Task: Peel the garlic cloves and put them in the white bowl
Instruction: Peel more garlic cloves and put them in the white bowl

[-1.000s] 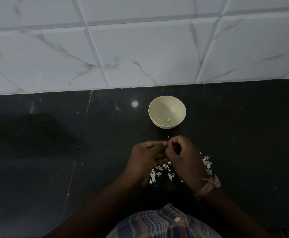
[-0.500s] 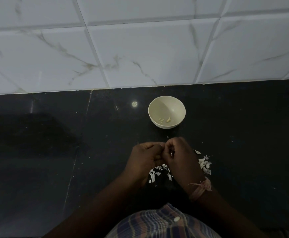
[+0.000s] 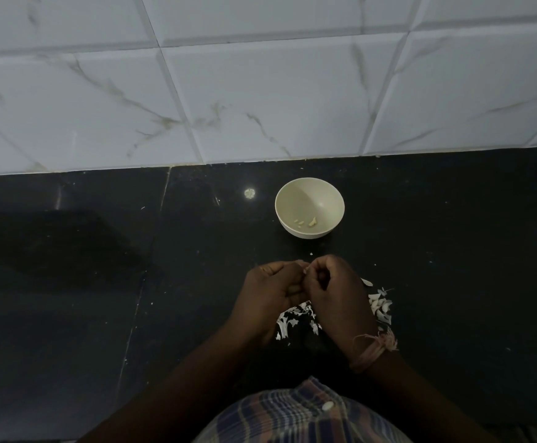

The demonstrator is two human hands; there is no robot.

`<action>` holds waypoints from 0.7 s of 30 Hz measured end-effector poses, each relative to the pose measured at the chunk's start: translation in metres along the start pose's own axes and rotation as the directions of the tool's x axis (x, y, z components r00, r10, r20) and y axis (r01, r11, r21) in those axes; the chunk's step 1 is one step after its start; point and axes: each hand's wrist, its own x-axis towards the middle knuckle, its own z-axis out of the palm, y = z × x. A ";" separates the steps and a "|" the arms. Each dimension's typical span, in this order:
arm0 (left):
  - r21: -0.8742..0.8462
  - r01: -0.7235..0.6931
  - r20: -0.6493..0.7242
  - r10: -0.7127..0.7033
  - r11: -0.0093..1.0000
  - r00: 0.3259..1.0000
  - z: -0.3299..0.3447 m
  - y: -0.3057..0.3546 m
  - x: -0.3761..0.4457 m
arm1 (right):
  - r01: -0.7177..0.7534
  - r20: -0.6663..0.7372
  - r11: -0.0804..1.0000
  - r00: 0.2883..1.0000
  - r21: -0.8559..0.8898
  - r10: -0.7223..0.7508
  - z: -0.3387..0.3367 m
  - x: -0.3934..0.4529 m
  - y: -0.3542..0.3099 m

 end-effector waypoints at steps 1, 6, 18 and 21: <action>-0.011 0.008 -0.002 -0.008 1.000 1.000 0.000 0.000 0.001 | 0.019 -0.004 1.000 1.000 -0.012 -0.019 0.000 0.000 -0.001; -0.038 0.026 -0.016 -0.027 0.999 1.000 0.000 0.001 0.001 | -0.084 0.007 0.991 0.996 0.100 0.084 -0.001 0.000 -0.003; -0.178 0.065 -0.077 -0.080 0.982 0.994 0.000 0.001 0.005 | -0.343 0.122 0.766 0.935 0.543 0.332 -0.002 0.003 -0.005; -0.187 0.064 -0.083 -0.081 0.980 0.993 -0.002 0.001 0.004 | -0.329 0.115 0.774 0.941 0.541 0.319 -0.004 0.004 -0.004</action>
